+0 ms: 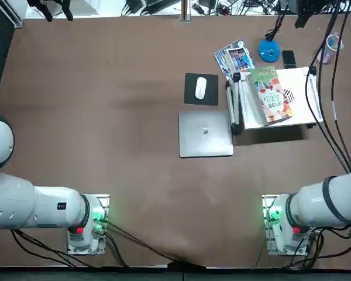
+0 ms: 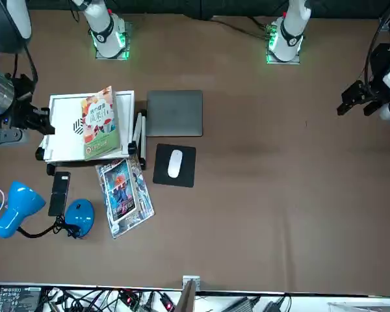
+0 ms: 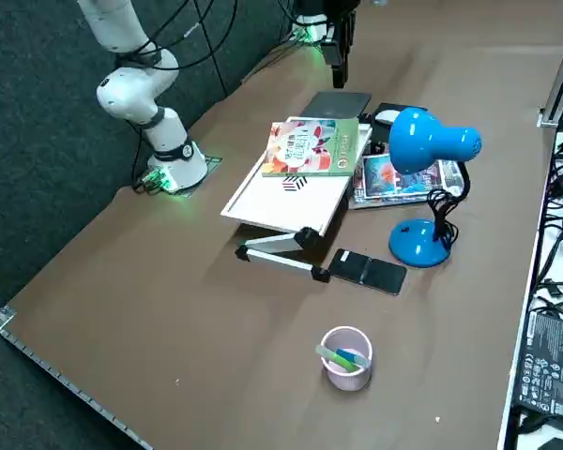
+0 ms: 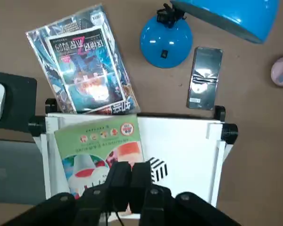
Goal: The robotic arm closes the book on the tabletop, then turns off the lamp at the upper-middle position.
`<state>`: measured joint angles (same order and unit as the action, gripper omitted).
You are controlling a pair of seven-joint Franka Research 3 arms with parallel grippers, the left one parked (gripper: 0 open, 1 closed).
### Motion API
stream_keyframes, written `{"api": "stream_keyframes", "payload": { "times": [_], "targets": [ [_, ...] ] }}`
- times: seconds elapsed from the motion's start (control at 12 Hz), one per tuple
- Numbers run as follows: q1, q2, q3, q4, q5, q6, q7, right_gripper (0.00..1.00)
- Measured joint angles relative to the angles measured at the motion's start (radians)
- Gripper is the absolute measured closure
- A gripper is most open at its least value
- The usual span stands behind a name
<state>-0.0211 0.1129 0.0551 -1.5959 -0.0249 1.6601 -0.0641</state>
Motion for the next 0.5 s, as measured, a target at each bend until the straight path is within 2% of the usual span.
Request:
{"api": "stream_keyframes", "payload": {
  "times": [0.17, 0.25, 0.42, 0.5],
  "targets": [
    [-0.008, -0.018, 0.000, 0.000, 0.000, -0.025, -0.018, 0.95],
    [-0.010, -0.029, 0.000, 0.000, 0.001, -0.039, -0.022, 0.86],
    [-0.011, -0.052, 0.000, 0.000, 0.002, -0.063, -0.026, 0.65],
    [-0.011, -0.076, 0.001, 0.000, 0.003, -0.075, -0.026, 0.42]
  ]
}}
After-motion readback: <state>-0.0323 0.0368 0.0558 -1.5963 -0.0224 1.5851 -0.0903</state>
